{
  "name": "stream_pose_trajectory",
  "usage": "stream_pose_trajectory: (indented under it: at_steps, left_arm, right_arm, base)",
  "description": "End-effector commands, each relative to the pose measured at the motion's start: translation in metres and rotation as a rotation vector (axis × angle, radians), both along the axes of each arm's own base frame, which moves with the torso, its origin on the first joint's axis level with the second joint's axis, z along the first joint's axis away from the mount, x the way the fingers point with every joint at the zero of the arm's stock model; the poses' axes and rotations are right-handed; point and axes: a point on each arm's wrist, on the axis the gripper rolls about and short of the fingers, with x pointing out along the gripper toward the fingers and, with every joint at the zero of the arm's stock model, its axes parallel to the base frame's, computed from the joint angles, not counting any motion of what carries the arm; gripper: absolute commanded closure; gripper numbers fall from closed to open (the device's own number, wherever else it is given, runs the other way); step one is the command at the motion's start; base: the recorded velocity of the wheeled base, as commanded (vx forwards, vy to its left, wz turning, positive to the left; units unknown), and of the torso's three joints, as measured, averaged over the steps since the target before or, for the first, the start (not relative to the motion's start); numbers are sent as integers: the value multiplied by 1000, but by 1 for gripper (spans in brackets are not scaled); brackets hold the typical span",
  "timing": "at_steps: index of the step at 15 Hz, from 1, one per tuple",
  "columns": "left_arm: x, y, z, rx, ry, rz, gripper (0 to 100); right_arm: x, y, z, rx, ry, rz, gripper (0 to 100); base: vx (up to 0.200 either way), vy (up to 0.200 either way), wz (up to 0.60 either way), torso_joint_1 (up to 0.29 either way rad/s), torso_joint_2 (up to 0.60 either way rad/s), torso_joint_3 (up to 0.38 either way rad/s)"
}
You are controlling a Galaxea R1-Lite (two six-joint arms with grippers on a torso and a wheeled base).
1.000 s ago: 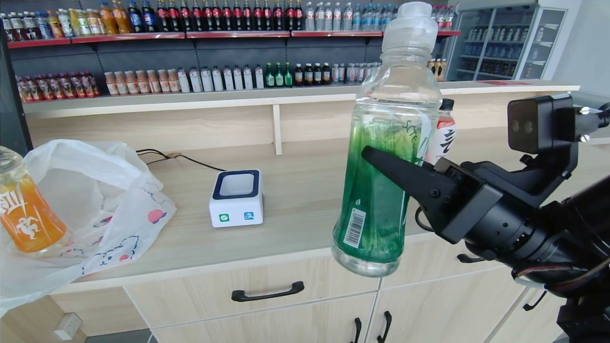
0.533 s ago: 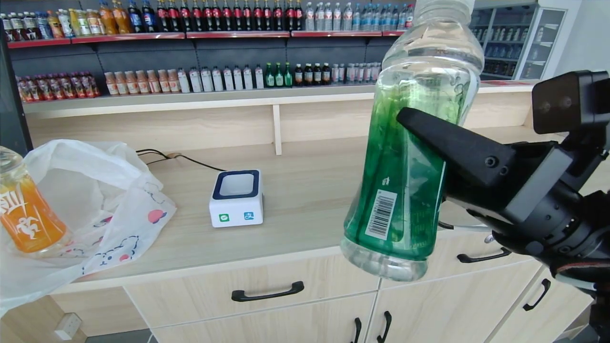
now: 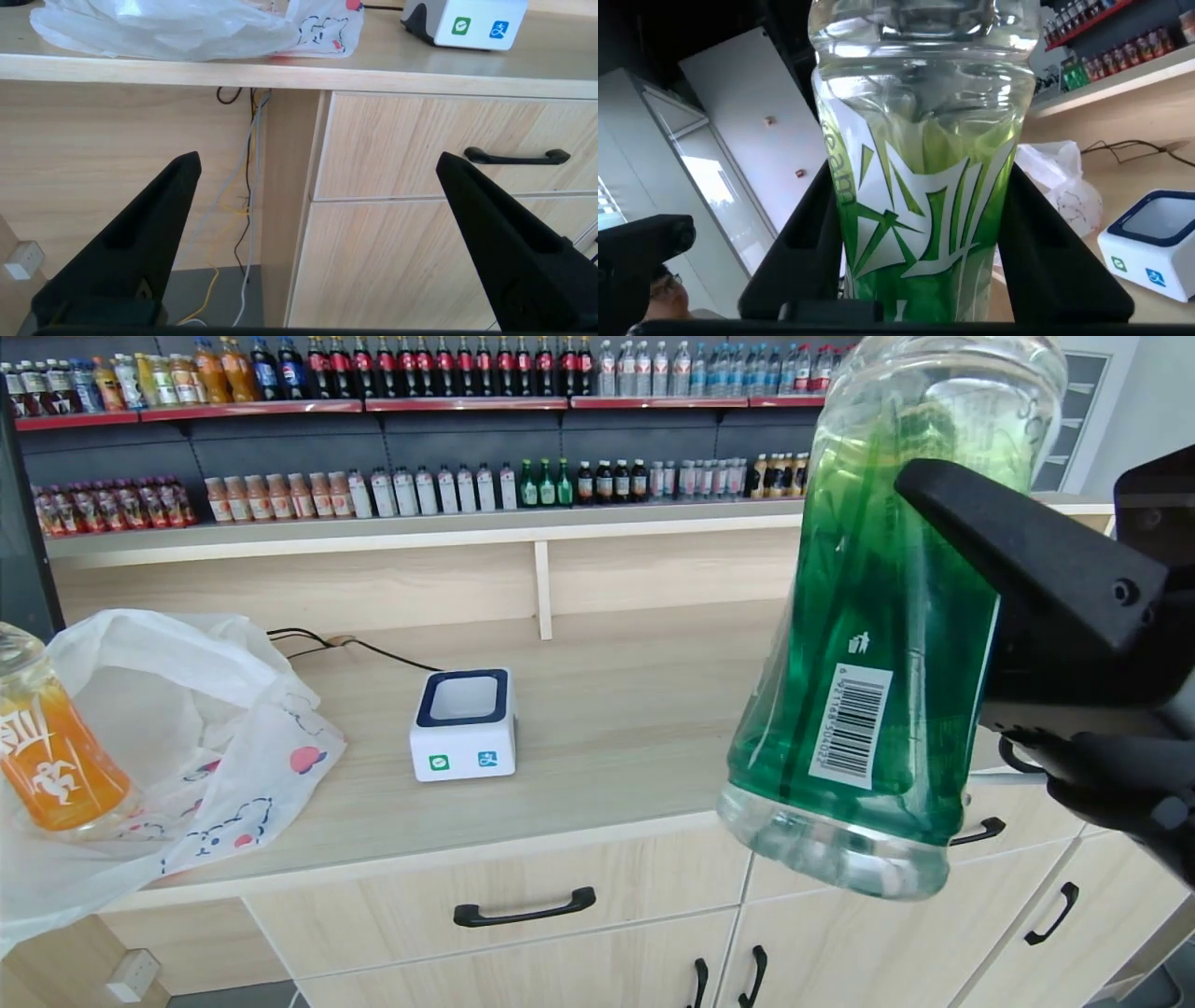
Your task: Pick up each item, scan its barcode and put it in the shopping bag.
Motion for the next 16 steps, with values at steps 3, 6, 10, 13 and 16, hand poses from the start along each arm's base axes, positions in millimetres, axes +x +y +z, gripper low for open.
stream_pose_trajectory:
  at_steps: [3,6,10,13,16]
  left_arm:
    - [0,0,0,0,0,0,0]
    - [0,0,0,0,0,0,0]
    - [0,0,0,0,0,0,0]
    - [0,0,0,0,0,0,0]
    - [0,0,0,0,0,0,0]
  right_arm:
    - [-3,-3,-2,-3,6,1,100]
    - [-3,-3,-2,-3,6,0,100]
    - [-3,-3,-2,-4,7,-2,100]
    - [-3,-3,-2,-5,7,-3,100]
    - [-3,-3,-4,-11,10,-2,100]
  base:
    - [0,0,0,0,0,0]
    - [0,0,0,0,0,0]
    - [0,0,0,0,0,0]
    - [0,0,0,0,0,0]
    - [0,0,0,0,0,0]
